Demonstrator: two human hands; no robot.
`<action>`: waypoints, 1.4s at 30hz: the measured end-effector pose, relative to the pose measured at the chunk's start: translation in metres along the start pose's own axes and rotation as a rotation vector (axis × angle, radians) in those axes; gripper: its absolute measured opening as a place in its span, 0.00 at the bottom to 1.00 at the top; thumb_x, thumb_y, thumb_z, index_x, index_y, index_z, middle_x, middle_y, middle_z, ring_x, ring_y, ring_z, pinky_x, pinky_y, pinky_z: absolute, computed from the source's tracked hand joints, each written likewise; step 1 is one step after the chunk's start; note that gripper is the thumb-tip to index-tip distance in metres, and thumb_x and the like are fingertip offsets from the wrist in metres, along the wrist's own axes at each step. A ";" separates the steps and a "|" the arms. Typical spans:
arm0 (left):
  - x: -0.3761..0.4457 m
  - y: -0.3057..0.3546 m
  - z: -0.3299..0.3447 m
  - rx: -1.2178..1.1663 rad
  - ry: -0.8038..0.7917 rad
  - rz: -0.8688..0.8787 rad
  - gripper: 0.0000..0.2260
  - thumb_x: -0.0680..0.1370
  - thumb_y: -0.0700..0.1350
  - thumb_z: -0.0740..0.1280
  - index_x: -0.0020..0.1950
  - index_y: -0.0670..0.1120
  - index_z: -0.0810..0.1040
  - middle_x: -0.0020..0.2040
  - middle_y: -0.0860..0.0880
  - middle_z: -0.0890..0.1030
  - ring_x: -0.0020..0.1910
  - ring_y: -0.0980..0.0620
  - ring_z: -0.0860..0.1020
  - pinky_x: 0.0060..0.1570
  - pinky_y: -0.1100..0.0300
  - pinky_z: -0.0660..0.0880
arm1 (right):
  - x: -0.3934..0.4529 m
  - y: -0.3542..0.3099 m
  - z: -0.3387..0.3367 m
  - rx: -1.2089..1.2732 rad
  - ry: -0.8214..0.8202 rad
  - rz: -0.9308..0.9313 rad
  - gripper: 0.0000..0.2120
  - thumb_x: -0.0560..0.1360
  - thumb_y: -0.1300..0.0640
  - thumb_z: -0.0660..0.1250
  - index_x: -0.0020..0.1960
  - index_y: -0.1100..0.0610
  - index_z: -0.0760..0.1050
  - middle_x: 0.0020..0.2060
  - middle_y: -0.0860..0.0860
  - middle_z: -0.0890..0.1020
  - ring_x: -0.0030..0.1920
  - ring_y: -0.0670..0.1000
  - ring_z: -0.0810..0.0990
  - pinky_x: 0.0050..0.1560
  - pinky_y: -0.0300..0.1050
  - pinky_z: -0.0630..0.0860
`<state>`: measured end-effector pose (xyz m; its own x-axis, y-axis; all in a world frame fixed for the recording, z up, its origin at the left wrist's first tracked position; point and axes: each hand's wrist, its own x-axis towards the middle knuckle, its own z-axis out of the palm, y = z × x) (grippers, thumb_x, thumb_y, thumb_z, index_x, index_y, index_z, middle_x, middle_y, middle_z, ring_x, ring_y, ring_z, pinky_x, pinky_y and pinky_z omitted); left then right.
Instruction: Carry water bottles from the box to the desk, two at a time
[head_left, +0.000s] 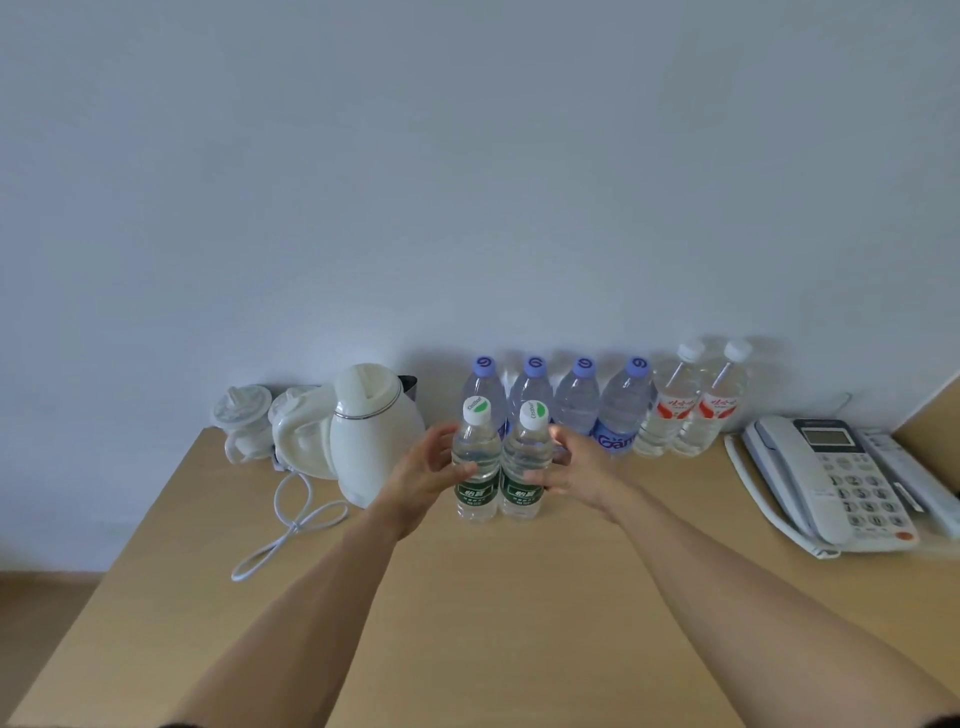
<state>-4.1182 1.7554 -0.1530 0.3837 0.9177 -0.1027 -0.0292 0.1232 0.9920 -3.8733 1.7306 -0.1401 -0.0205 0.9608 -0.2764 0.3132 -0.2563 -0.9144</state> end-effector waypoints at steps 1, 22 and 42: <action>-0.001 0.000 -0.001 0.004 -0.006 0.000 0.26 0.74 0.35 0.74 0.70 0.42 0.71 0.61 0.43 0.82 0.62 0.45 0.79 0.60 0.54 0.77 | 0.001 0.000 0.001 -0.017 0.004 -0.002 0.42 0.68 0.58 0.81 0.77 0.55 0.64 0.67 0.46 0.77 0.68 0.46 0.75 0.64 0.57 0.78; 0.028 0.021 0.013 0.728 0.326 0.144 0.25 0.67 0.44 0.81 0.62 0.49 0.77 0.53 0.48 0.81 0.51 0.47 0.81 0.55 0.47 0.78 | -0.002 -0.005 0.012 -0.244 0.219 -0.130 0.28 0.67 0.48 0.81 0.61 0.48 0.70 0.51 0.40 0.79 0.51 0.41 0.78 0.44 0.32 0.70; 0.038 0.022 0.022 0.691 0.289 0.139 0.30 0.67 0.44 0.81 0.67 0.49 0.76 0.56 0.48 0.80 0.53 0.49 0.80 0.57 0.49 0.79 | 0.025 -0.018 0.001 -0.325 0.329 -0.208 0.21 0.69 0.54 0.80 0.54 0.51 0.70 0.43 0.41 0.74 0.45 0.47 0.75 0.40 0.36 0.68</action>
<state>-4.0841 1.7847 -0.1334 0.1587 0.9817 0.1055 0.5616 -0.1776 0.8081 -3.8801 1.7593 -0.1308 0.1702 0.9837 0.0575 0.6151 -0.0605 -0.7862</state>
